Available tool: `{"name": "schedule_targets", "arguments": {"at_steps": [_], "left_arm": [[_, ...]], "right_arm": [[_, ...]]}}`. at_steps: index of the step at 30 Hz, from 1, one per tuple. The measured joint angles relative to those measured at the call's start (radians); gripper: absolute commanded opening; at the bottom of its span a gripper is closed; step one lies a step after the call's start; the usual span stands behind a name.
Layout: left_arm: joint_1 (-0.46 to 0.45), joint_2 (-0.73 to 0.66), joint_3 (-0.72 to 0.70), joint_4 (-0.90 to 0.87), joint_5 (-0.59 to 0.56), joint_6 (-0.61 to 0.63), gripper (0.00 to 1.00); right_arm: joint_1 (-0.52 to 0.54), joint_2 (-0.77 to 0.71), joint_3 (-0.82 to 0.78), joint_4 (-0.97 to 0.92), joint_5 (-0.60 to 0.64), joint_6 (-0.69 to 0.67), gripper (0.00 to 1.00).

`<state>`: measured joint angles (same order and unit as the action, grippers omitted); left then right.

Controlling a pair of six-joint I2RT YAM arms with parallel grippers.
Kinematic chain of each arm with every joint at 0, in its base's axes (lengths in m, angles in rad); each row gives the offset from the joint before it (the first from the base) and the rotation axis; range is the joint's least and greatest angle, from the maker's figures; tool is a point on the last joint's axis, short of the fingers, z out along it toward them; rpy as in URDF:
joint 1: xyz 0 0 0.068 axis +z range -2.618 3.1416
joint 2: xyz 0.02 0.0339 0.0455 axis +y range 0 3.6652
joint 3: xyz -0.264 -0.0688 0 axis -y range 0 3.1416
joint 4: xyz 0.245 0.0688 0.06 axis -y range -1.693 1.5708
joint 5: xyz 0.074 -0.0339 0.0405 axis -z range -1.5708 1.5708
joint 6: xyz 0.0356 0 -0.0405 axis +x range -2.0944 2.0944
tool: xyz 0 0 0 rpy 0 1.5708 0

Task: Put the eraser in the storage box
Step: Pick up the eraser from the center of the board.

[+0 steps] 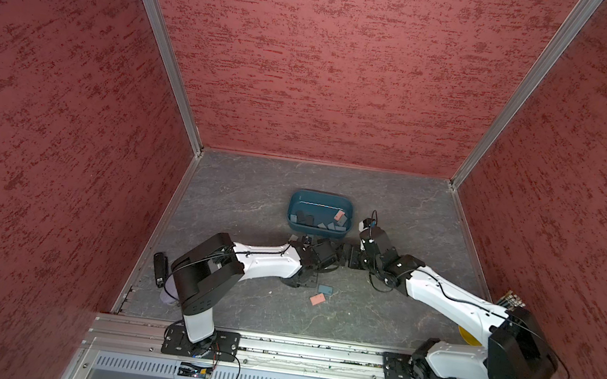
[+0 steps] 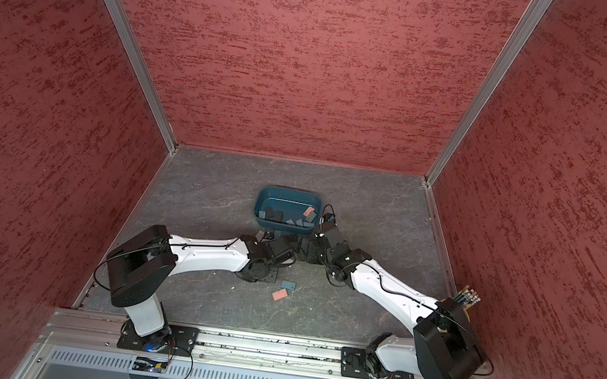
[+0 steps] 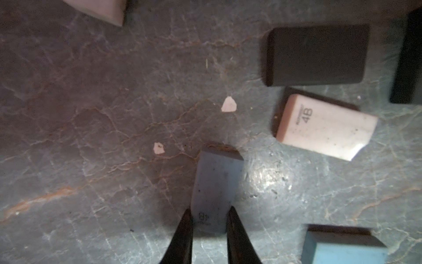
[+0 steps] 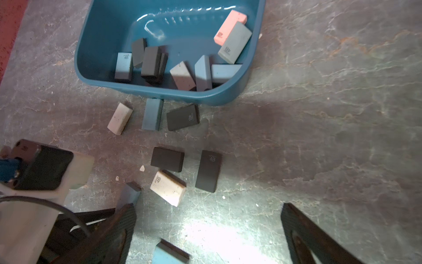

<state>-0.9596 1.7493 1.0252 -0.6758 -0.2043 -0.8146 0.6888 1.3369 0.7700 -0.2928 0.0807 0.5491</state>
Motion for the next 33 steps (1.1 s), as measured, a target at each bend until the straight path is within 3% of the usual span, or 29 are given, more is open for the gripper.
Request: {"name": "schedule_targets", "arguments": {"at_steps": [33], "left_arm": [[-0.011,-0.097,-0.026,-0.093,0.011,-0.018,0.15]], "right_arm": [[0.037,0.058,-0.018,0.087,0.002,0.047,0.99]]}}
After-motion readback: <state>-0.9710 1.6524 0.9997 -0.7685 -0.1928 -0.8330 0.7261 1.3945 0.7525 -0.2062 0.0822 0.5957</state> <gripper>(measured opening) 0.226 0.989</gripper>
